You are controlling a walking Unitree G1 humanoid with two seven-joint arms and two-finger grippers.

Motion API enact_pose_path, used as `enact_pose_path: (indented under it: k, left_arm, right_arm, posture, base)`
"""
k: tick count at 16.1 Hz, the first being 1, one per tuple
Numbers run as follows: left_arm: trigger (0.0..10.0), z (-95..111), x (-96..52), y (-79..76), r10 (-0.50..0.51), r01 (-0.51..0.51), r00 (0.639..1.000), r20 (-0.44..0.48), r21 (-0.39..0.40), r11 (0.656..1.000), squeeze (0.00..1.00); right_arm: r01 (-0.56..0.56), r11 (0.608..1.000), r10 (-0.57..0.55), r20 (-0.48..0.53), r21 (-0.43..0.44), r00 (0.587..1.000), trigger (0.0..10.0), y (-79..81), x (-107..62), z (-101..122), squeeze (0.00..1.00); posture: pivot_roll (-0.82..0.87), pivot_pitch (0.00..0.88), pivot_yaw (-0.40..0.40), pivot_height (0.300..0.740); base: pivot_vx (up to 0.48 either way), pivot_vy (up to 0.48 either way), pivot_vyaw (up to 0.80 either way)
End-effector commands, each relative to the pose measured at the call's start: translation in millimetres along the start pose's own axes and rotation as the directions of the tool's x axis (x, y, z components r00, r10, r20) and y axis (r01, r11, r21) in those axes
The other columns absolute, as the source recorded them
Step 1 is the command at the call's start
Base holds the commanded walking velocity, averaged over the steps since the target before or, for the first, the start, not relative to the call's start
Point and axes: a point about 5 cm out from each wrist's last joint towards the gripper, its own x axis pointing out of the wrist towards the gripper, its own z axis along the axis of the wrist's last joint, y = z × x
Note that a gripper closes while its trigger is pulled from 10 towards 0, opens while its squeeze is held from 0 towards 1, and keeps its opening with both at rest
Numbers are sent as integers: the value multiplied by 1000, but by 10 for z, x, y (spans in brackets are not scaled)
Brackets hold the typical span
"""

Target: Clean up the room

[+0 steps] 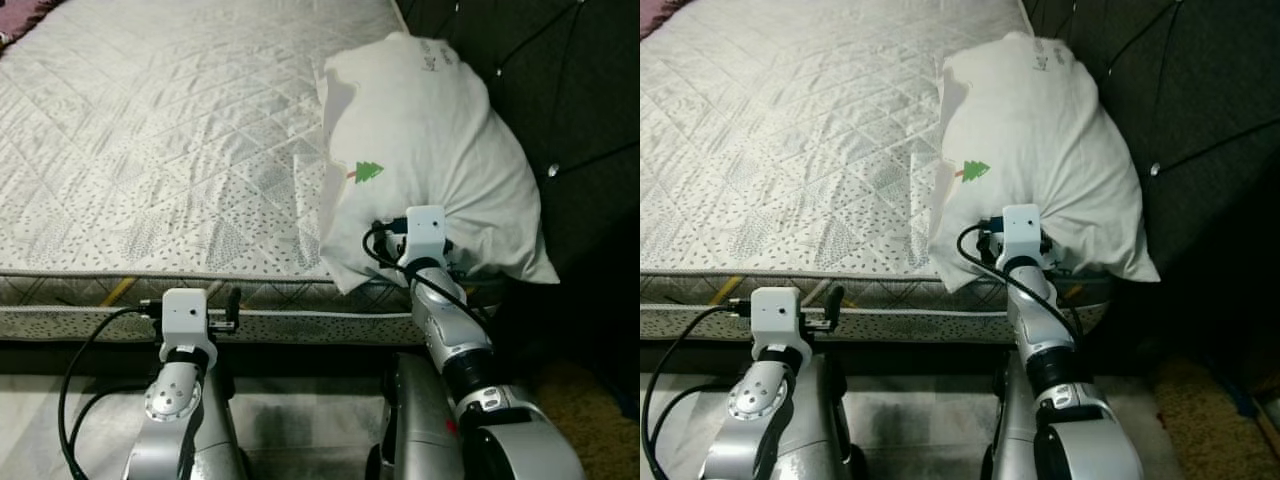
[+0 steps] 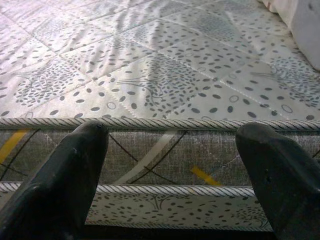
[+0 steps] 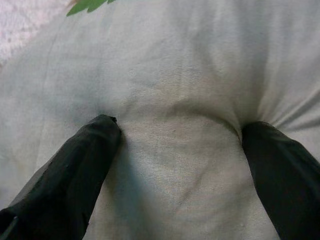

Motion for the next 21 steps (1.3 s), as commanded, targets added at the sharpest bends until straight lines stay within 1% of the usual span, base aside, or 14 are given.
enact_pose_path:
  k: [1, 2, 3, 4, 7, 8, 9, 11, 12, 13, 15, 16, 17, 21]
  left_arm:
    - [10000, -54, -16, 29, 14, -14, 1000, -27, 16, 1000, 0]
    - [10000, -55, -23, 41, 20, -20, 999, -26, 14, 1000, 0]
    - [10000, -57, -31, 42, 23, -23, 999, -25, 10, 1000, 0]
    - [10000, -56, -33, 43, 25, -25, 999, -24, 8, 1000, 0]
    - [10000, -29, -44, 42, 32, -32, 999, -6, -3, 999, 0]
    - [10000, -16, -41, 24, 18, -18, 1000, -3, -8, 1000, 0]
    - [10000, -18, -35, 21, 6, -6, 1000, -2, -15, 1000, 0]
    - [10000, -21, -6, 14, -3, 3, 1000, -9, -19, 1000, 0]
    - [10000, 5, 21, 4, -14, 14, 1000, -4, -25, 1000, 0]
    - [10000, 26, 44, -4, -21, 21, 1000, 2, -31, 999, 0]
    - [10000, 39, 64, -18, -28, 28, 1000, 8, -34, 999, 0]
    - [10000, 16, 50, -43, -36, 36, 999, 2, -30, 999, 0]
    - [10000, -14, 25, -68, -43, 43, 999, -5, -32, 999, 0]
    - [10000, -14, 37, -100, -48, 47, 999, -7, -42, 998, 0]
  right_arm:
    - [-18, 999, 16, 48, 32, 999, 10000, -17, -44, 14, 1000]
    - [1, 998, -10, 153, 55, 988, 10000, -158, -123, 139, 1000]
    - [27, 997, -40, 196, 70, 980, 10000, -303, -237, 159, 1000]
    - [36, 997, -50, 204, 70, 978, 10000, -347, -277, 158, 1000]
    - [63, 990, -91, 236, 124, 968, 10000, -542, -605, 109, 1000]
    - [59, 992, -85, 239, 113, 967, 10000, -567, -742, 90, 1000]
    - [47, 990, -75, 219, 130, 973, 10000, -566, -893, 44, 1000]
    - [24, 991, -50, 202, 131, 978, 10000, -530, -972, 24, 1000]
    - [-32, 991, 3, 212, 133, 977, 10000, -483, -973, 57, 0]
    - [-49, 991, 19, 228, 123, 973, 10000, -464, -958, 99, 0]
    - [-6, 986, -32, 222, 165, 975, 10000, -471, -932, 145, 0]
    - [-18, 982, -21, 206, 187, 978, 10000, -422, -947, 125, 0]
    - [-39, 984, 4, 199, 172, 980, 10000, -377, -978, 107, 0]
    - [-6, 984, -29, 195, 180, 980, 10000, -452, -933, 137, 0]
  posture:
    - [33, 75, -36, 514]
    - [26, 70, -36, 514]
    - [20, 69, -34, 514]
    - [20, 69, -34, 514]
    - [-6, 65, -20, 514]
    - [-13, 62, -18, 514]
    - [-27, 57, -8, 514]
    - [-35, 46, 2, 514]
    - [-37, 42, 5, 514]
    - [-37, 37, 6, 514]
    - [-32, 22, 4, 533]
    - [-31, 18, 4, 542]
    - [-32, 14, 2, 557]
    - [-39, 15, 4, 604]
  base:
    - [0, 0, 0]
    - [0, 0, 0]
    - [0, 0, 0]
    - [0, 0, 0]
    - [0, 0, 0]
    - [0, 0, 0]
    - [0, 0, 0]
    - [0, 0, 0]
    - [0, 0, 0]
    - [0, 0, 0]
    - [0, 0, 0]
    - [0, 0, 0]
    - [0, 0, 0]
    - [0, 0, 0]
